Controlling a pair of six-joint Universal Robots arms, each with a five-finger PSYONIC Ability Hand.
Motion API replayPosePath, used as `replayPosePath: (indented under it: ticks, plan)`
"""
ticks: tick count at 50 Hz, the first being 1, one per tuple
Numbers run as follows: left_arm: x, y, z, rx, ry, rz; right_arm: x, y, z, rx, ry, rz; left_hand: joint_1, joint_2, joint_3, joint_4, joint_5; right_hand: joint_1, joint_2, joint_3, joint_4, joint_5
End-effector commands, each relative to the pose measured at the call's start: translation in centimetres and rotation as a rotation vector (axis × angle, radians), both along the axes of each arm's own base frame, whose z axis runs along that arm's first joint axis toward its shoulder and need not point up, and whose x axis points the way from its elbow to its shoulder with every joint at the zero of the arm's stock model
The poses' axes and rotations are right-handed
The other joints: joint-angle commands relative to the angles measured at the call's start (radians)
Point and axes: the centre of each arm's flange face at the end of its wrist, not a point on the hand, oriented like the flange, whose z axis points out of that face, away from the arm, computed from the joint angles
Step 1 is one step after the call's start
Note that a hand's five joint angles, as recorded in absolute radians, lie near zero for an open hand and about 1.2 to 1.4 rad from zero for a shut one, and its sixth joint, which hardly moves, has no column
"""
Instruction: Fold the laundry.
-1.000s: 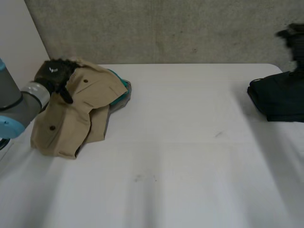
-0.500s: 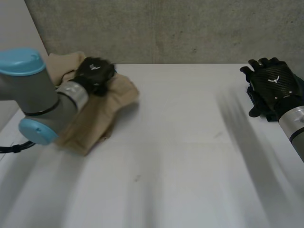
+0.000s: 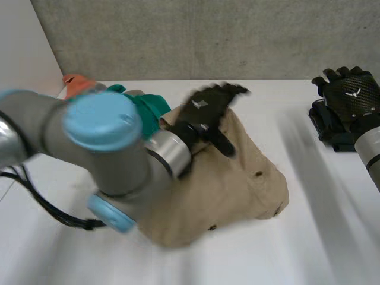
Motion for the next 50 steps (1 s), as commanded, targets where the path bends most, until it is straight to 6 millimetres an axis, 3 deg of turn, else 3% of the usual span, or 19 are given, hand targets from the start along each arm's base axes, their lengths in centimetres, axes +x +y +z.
replayPosePath:
  ticks: [1,7,13,20,23,26,31,37,41,47,50]
  plan:
    - [7.2,-5.5,3.7,-0.052,0.016,0.216,0.2,0.9,-0.5,0.146,0.012,0.016,0.031,0.017,0.016,0.023,0.028,-0.025,-0.042,-0.039,-0.06,-0.059]
    - [8.2,-5.8,2.5,-0.056,-0.097,0.24,0.5,2.1,-0.8,0.391,-0.087,0.021,0.037,0.023,0.022,0.029,0.033,-0.025,-0.042,-0.039,-0.06,-0.059]
    - [9.2,-6.1,1.3,-0.164,-0.319,0.253,1.1,3.0,-1.8,0.584,-0.21,0.076,0.037,0.023,0.022,0.029,0.033,-0.025,-0.042,-0.039,-0.06,-0.059]
    - [11.4,-9.3,-0.2,-0.23,-0.449,0.323,2.4,4.7,-3.3,0.625,-0.182,0.15,0.049,0.035,0.034,0.04,0.045,-0.025,-0.042,-0.039,-0.06,-0.059]
    - [11.5,-11.7,-2.8,-0.2,-0.476,0.332,3.9,5.8,-4.5,0.614,-0.154,0.199,0.054,0.041,0.039,0.046,0.051,-0.025,-0.042,-0.039,-0.06,-0.059]
    - [11.2,-12.6,-4.5,-0.18,-0.487,0.318,4.7,6.4,-5.4,0.595,-0.132,0.216,0.057,0.044,0.042,0.049,0.054,-0.025,-0.042,-0.039,-0.06,-0.059]
    - [10.7,-14.6,-7.9,-0.182,-0.538,0.294,5.1,6.5,-6.4,0.559,-0.084,0.175,0.078,0.064,0.063,0.07,0.074,-0.025,-0.042,-0.039,-0.06,-0.059]
    - [10.0,-16.7,-10.4,-0.278,-0.588,0.294,5.8,7.2,-7.1,0.542,-0.028,0.167,0.116,0.102,0.101,0.108,0.112,-0.025,-0.042,-0.039,-0.06,-0.059]
    - [9.8,-18.3,-11.8,-0.343,-0.59,0.317,5.9,7.3,-7.3,0.534,-0.026,0.168,0.236,0.223,0.221,0.228,0.233,-0.025,-0.042,-0.039,-0.06,-0.059]
    - [10.3,-21.2,-12.9,-0.397,-0.583,0.387,5.9,7.3,-7.4,0.528,-0.025,0.162,1.151,1.138,1.136,1.143,1.148,-0.025,-0.042,-0.039,-0.06,-0.059]
    - [12.5,-23.3,-12.4,-0.406,-0.604,0.49,5.8,7.3,-7.3,0.526,-0.024,0.153,1.164,1.15,1.149,1.156,1.16,-0.025,-0.042,-0.039,-0.06,-0.059]
